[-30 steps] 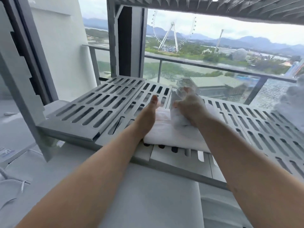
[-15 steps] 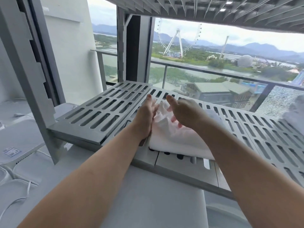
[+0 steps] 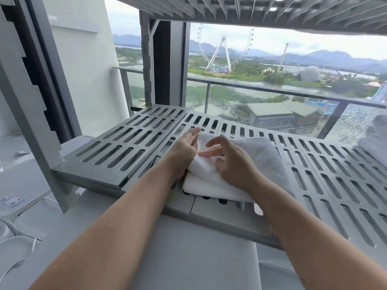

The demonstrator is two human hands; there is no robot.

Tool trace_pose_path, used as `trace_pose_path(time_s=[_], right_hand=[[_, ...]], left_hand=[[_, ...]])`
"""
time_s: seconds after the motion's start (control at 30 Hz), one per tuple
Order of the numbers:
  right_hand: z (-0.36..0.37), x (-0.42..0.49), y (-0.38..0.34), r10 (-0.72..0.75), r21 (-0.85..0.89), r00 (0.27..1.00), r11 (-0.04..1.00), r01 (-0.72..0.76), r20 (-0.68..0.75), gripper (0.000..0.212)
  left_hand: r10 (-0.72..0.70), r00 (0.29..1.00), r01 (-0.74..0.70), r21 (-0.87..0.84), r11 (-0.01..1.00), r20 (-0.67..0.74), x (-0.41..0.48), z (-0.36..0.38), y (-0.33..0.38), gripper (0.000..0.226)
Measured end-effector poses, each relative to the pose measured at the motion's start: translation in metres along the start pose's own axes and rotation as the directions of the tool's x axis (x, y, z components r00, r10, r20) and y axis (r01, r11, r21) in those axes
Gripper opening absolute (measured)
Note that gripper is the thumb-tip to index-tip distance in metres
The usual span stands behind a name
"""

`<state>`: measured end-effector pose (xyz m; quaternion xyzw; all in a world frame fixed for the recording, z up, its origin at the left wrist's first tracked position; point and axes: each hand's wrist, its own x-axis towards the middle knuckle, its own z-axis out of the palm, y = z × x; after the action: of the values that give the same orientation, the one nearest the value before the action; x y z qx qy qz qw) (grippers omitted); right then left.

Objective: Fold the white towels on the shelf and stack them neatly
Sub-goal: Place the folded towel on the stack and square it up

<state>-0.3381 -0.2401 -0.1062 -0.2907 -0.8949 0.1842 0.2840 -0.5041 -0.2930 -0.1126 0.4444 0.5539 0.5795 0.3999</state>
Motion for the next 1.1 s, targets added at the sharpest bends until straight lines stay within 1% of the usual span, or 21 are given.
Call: trace_pose_path(time_s=[0.07,0.1,0.13,0.17,0.23,0.37,0.43,0.53,0.57,0.6,0.63,0.67,0.7,0.73,0.77,0.8,0.83,0.87,0.97,1.03,1.1], right_hand=[[0.001,0.001,-0.001,-0.024,-0.012,1.0,1.0,0.024,-0.004,0.048],[0.001,0.0,-0.001,-0.027,-0.015,1.0,1.0,0.027,-0.006,0.046],[0.002,0.0,-0.001,-0.033,-0.013,0.999,0.999,0.032,-0.01,0.046],[0.003,-0.001,-0.001,-0.038,-0.003,0.999,0.999,0.038,-0.015,0.046],[0.004,-0.002,-0.001,-0.033,0.051,0.999,0.998,0.034,-0.02,0.047],[-0.001,-0.005,-0.001,0.008,0.174,0.999,0.985,-0.001,-0.04,0.04],[-0.003,-0.006,-0.003,0.038,0.234,0.998,0.972,-0.025,-0.052,0.037],[-0.002,-0.005,-0.002,0.137,0.284,0.981,0.954,-0.094,-0.137,0.033],[-0.002,-0.005,-0.001,0.186,0.25,0.959,0.96,-0.13,-0.215,0.03],[-0.003,-0.007,0.001,0.218,0.152,0.922,0.972,-0.177,-0.32,0.027],[-0.003,-0.009,0.004,0.222,-0.003,0.881,0.969,-0.246,-0.417,0.025],[-0.003,-0.01,0.007,0.209,-0.158,0.863,0.937,-0.311,-0.459,0.025],[-0.003,-0.009,0.009,0.218,-0.272,0.879,0.895,-0.354,-0.425,0.028],[-0.002,-0.007,0.009,0.255,-0.344,0.905,0.862,-0.372,-0.339,0.032],[-0.003,-0.005,0.008,0.29,-0.377,0.925,0.85,-0.367,-0.245,0.036],[-0.005,-0.003,0.008,0.315,-0.391,0.935,0.849,-0.354,-0.164,0.038],[-0.007,-0.003,0.008,0.327,-0.401,0.94,0.852,-0.338,-0.096,0.041],[-0.009,-0.003,0.009,0.331,-0.418,0.943,0.852,-0.315,-0.037,0.044],[-0.01,-0.009,0.012,0.333,-0.501,0.938,0.831,-0.244,0.096,0.058],[-0.006,-0.013,0.013,0.318,-0.509,0.945,0.828,-0.236,0.079,0.061],[-0.002,-0.02,0.011,0.254,-0.494,0.966,0.834,-0.247,-0.055,0.053]], left_hand=[[-0.031,0.999,0.026,-0.132,0.991,-0.033,0.0,-0.003,0.0,0.087],[-0.061,0.997,0.048,-0.24,0.97,-0.048,0.001,-0.005,0.002,0.084],[-0.086,0.995,0.062,-0.334,0.94,-0.057,0.003,-0.005,0.003,0.075],[-0.1,0.993,0.068,-0.381,0.922,-0.065,0.006,-0.005,0.004,0.063],[-0.119,0.99,0.086,-0.338,0.937,-0.077,0.009,-0.001,0.005,0.044],[-0.12,0.991,0.098,-0.282,0.955,-0.065,0.017,-0.001,0.002,0.041],[-0.08,0.996,0.071,-0.171,0.983,-0.046,0.018,-0.004,0.001,0.051],[-0.011,0.998,0.001,0.155,0.988,0.059,0.008,-0.004,0.005,0.076],[0.015,0.995,-0.043,0.303,0.952,0.095,0.003,-0.003,0.007,0.078],[0.033,0.99,-0.094,0.473,0.876,0.136,0.002,-0.001,0.01,0.076],[0.028,0.983,-0.141,0.644,0.752,0.183,0.001,0.001,0.014,0.069],[0.017,0.976,-0.185,0.789,0.586,0.216,0.001,0.002,0.02,0.058],[0.008,0.973,-0.215,0.889,0.405,0.231,0.0,0.002,0.029,0.047],[-0.005,0.973,-0.225,0.945,0.237,0.232,0.001,0.002,0.037,0.039],[-0.018,0.977,-0.208,0.971,0.116,0.211,0.002,0.003,0.045,0.035],[-0.015,0.984,-0.174,0.984,0.048,0.175,0.001,0.006,0.052,0.031],[0.007,0.991,-0.135,0.99,0.027,0.135,0.0,0.01,0.058,0.025],[0.036,0.994,-0.102,0.994,0.04,0.101,-0.001,0.016,0.061,0.016],[0.057,0.998,-0.043,0.996,0.076,0.039,-0.002,0.041,0.06,0.015],[0.057,0.997,-0.056,0.997,0.056,0.053,0.005,0.051,0.054,0.014],[0.039,0.996,-0.08,0.994,0.078,0.077,0.014,0.055,0.045,0.027]])
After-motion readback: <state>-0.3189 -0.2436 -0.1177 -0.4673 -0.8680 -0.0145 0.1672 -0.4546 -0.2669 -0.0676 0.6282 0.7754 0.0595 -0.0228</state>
